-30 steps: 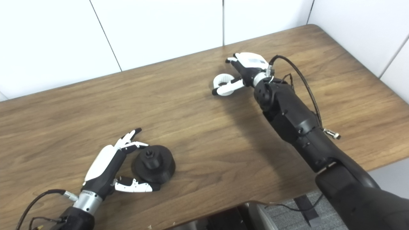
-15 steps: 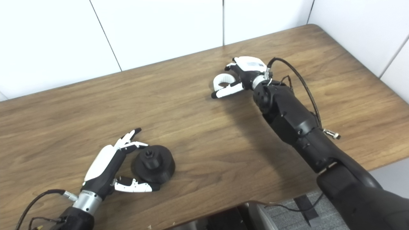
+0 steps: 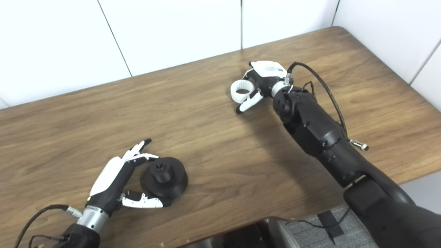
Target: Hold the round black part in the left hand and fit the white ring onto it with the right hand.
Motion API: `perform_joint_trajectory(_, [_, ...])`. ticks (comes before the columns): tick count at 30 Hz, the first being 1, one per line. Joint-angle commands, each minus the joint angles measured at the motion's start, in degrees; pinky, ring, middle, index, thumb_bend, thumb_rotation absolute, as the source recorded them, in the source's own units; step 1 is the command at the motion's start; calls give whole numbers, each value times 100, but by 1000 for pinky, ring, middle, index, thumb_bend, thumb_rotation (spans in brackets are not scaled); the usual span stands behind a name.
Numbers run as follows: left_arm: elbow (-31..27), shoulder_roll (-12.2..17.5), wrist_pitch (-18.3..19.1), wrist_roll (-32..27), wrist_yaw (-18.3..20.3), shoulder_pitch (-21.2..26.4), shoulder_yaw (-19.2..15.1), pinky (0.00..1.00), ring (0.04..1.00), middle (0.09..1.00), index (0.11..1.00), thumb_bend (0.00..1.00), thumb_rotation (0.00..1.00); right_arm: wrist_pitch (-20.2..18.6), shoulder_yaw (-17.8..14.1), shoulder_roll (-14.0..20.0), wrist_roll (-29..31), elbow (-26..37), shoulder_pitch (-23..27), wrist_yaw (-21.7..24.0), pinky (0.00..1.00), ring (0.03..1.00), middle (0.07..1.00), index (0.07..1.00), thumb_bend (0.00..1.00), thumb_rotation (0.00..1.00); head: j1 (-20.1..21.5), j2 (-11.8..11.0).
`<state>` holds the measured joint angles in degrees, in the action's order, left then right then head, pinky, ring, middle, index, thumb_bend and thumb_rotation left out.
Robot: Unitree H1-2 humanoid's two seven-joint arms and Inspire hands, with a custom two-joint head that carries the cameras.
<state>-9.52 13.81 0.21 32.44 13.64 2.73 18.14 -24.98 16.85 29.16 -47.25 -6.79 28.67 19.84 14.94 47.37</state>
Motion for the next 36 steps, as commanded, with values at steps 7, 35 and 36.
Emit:
perform_joint_trajectory(7, [-152,42,-64,-15,-43,136,-75,1000,1000,1000,624,1000,363,41,-127,183,-68,70,49,-209,877,966,985,715,858,326,-61,22])
perform_joint_trajectory(35, [-211,25,28,-15,8,141,-79,1000,1000,1000,626,1000,370,535,-371,-21,186,-85,-120,-1300,856,881,887,591,772,261,-129,70])
perform_joint_trajectory(36, [-210,27,28,-9,8,140,-76,1000,1000,1000,626,1000,372,557,-377,-21,204,-89,-128,-1328,857,879,884,587,770,257,-129,70])
